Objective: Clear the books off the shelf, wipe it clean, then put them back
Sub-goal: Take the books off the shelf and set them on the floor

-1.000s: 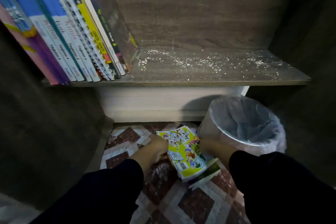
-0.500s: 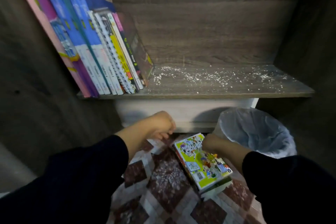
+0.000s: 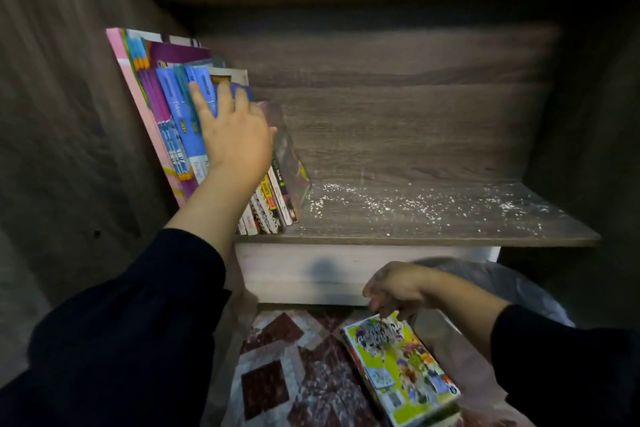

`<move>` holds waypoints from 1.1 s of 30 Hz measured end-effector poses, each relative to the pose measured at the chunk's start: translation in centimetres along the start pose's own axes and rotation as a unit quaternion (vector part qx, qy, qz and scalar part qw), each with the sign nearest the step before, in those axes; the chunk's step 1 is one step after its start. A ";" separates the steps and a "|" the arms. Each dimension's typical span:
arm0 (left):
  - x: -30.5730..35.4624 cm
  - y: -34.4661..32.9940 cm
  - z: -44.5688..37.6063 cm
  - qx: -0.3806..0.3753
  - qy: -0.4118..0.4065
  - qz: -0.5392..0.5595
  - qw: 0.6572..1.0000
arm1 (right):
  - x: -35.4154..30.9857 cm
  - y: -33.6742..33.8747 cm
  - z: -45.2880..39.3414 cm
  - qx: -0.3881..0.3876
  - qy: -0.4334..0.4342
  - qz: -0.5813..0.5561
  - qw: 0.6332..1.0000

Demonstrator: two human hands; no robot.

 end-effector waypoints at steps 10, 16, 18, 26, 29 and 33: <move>4.1 0.5 -0.8 0.034 -0.020 -0.009 0.999 | 1.8 -0.7 -2.4 -0.041 -0.006 0.024 0.999; 4.7 -0.6 0.0 -0.057 0.020 0.197 0.979 | 1.5 -0.7 -2.4 -0.060 0.005 0.010 0.998; 4.7 -0.9 0.1 -0.067 0.024 0.251 0.965 | 1.3 -0.5 -2.1 -0.057 0.014 -0.011 0.998; 0.9 0.8 1.5 -0.214 0.183 0.551 0.786 | 1.0 0.9 0.0 0.016 0.047 -0.404 0.914; 0.0 2.6 3.9 -0.302 0.211 0.633 0.681 | 0.7 1.7 2.2 0.015 0.085 -0.553 0.829; -0.9 2.7 8.3 -0.399 0.231 0.633 0.622 | 0.0 2.3 5.8 0.054 0.123 -0.566 0.813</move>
Point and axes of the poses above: each hand's wrist, its own z-axis away from the middle knuckle, its own y-axis out of the back of the hand, x = y × z, the point moved 4 cm from there along -z, towards the middle knuckle, and after that the axes turned 15 degrees about y, right-handed, at the moved point
